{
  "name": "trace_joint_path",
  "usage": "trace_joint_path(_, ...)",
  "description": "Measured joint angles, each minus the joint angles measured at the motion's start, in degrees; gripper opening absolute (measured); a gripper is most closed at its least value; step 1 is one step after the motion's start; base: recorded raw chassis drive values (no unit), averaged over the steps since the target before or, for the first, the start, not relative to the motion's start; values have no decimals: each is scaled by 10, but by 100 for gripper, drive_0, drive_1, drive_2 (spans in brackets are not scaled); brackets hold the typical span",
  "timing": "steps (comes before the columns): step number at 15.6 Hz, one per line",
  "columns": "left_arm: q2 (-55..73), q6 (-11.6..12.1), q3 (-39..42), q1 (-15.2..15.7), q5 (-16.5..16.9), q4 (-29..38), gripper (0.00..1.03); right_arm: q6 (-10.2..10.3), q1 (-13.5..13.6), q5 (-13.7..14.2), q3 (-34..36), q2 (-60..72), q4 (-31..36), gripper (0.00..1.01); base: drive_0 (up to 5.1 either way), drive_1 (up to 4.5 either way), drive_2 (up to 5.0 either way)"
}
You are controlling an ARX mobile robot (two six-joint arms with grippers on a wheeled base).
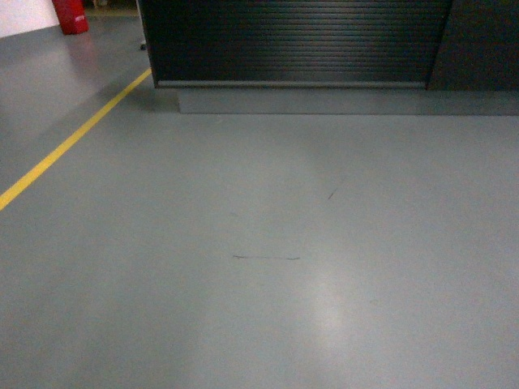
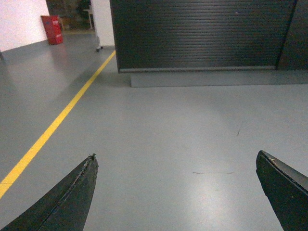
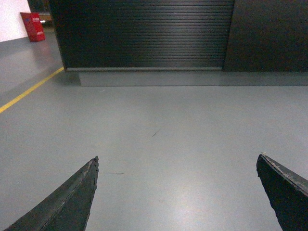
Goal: Place dark red mango on scale at checkout
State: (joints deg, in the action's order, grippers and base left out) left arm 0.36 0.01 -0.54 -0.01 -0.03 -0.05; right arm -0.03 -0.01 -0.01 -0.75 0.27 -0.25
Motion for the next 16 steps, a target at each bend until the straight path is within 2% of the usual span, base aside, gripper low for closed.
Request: trace_joint_path(16, 0, 0, 0, 0, 0, -2, 98, 0, 0, 0, 0, 0, 0, 98, 3, 297, -290)
